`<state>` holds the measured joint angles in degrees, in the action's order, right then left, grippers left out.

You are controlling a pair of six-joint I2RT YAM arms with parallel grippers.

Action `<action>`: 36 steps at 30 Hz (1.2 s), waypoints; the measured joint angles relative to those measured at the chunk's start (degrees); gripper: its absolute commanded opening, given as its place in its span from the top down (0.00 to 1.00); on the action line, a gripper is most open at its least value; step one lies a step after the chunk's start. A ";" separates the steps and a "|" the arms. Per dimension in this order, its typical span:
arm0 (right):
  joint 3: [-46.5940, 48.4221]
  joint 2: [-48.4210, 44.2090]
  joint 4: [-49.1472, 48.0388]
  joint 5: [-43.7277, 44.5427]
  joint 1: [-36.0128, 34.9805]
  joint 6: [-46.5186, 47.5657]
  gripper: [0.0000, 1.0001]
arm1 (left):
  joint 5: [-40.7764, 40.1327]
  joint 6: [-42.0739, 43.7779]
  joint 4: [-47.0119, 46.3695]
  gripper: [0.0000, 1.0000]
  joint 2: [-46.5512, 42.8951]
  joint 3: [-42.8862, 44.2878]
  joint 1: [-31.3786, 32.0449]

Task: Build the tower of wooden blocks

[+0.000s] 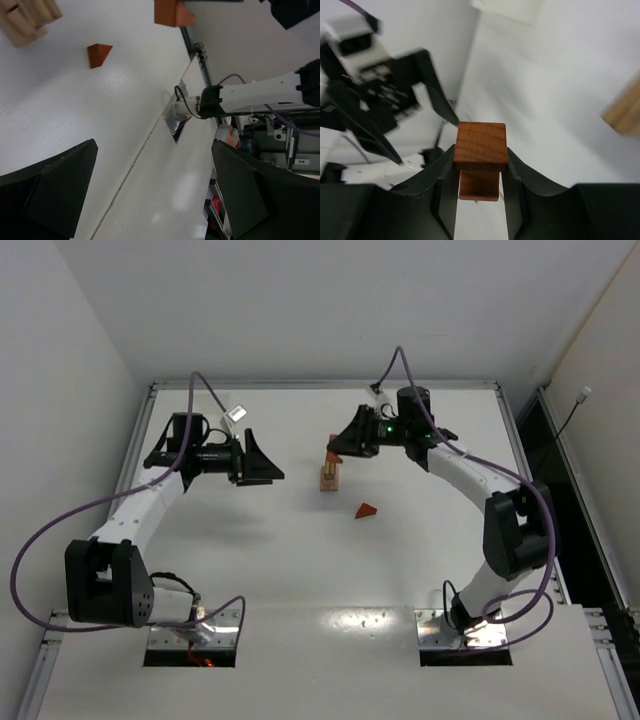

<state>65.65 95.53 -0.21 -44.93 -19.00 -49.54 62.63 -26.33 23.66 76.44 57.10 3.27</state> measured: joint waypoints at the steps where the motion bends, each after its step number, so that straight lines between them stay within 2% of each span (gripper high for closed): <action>1: 1.68 0.63 -3.02 -0.92 -0.17 -2.80 1.00 | 1.42 -1.49 -2.08 0.03 0.00 0.04 0.74; 2: 3.21 1.29 -5.60 -1.57 -0.42 -5.01 1.00 | 2.58 -3.08 -4.13 0.03 0.02 0.07 1.31; 4: 6.43 2.84 -10.05 -2.58 -1.22 -9.73 1.00 | 4.15 -6.69 -8.44 0.11 0.04 0.22 2.10; 6: 8.74 4.07 -12.96 -3.34 -2.14 -13.22 1.00 | 4.55 -9.16 -11.39 0.15 0.07 1.01 2.75; 15: 11.02 5.51 -18.51 -3.98 -5.68 -22.56 1.00 | 4.59 -17.18 -21.46 0.16 2.03 5.90 3.58; 20: 11.02 5.51 -20.48 -4.42 -6.82 -24.81 1.00 | 4.39 -19.28 -24.59 0.17 4.59 7.56 3.61; 22: 10.99 5.49 -21.07 -4.59 -7.17 -25.42 1.00 | 4.15 -20.22 -25.81 0.23 5.60 7.80 3.82; 24: 10.99 5.49 -21.38 -4.63 -7.41 -25.75 1.00 | 4.07 -20.72 -26.27 0.23 6.27 8.00 3.93; 29: 10.99 5.46 -22.01 -4.66 -7.72 -26.16 1.00 | 4.02 -22.36 -28.26 0.35 7.21 8.90 3.93; 36: 10.99 5.46 -22.03 -4.66 -7.82 -26.40 1.00 | 4.33 -26.25 -32.46 0.45 7.23 9.16 3.93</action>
<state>76.64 100.99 -22.24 -49.58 -26.83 -75.94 66.96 -52.58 -8.80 83.68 66.26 7.20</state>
